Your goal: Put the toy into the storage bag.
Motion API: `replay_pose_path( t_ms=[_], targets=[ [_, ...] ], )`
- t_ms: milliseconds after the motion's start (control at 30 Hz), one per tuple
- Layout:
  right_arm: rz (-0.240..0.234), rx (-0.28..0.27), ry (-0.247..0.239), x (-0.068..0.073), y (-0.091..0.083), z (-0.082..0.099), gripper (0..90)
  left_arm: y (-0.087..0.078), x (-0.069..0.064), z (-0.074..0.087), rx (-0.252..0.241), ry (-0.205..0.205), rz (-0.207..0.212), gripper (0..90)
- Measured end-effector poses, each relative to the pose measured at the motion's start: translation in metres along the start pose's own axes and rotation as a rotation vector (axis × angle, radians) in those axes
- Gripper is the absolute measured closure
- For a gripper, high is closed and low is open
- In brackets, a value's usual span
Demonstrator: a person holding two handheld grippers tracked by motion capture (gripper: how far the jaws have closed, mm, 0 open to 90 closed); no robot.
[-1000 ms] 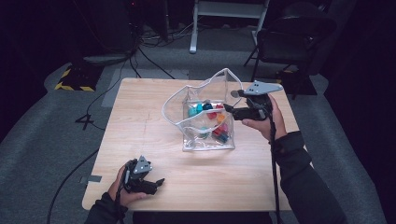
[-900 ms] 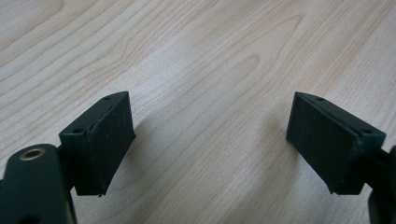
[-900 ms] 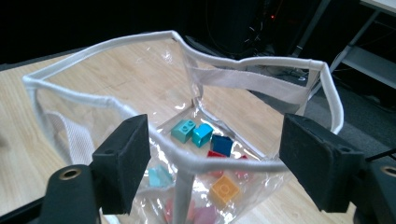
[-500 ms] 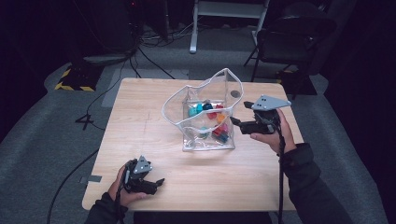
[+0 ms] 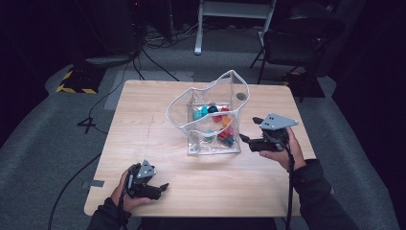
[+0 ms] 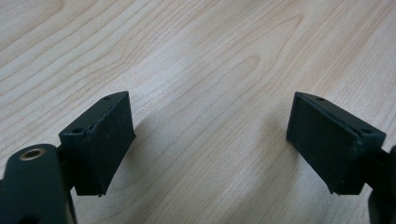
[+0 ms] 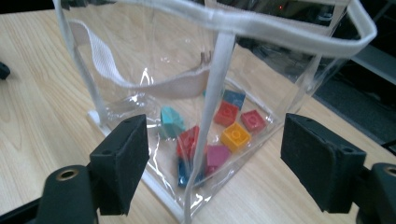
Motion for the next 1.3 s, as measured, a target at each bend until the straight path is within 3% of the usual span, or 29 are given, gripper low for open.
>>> replay_pose_path(
  t_ms=[333,967,1300],
  targets=[
    [-0.004,0.068,-0.030,0.010,0.005,0.033,23.2,0.000,0.000,0.000,0.001,-0.004,-0.004,15.2],
    [-0.051,0.178,-0.014,0.023,0.008,0.094,23.2,-0.001,0.000,0.000,0.003,-0.006,-0.013,15.2],
    [-0.077,0.200,0.003,0.032,0.006,0.124,23.2,-0.001,0.000,0.000,0.004,-0.006,-0.013,15.2]
  ],
)
Point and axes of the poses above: each handheld gripper's, and its own axes: y roughly forward along the jaws, z roughly out of its underside, x roughly to its left, the point moved 3 cm from there along y, roughly forward along the jaws, and after that the axes turned 3 degrees about -y, right-handed, at the moved point
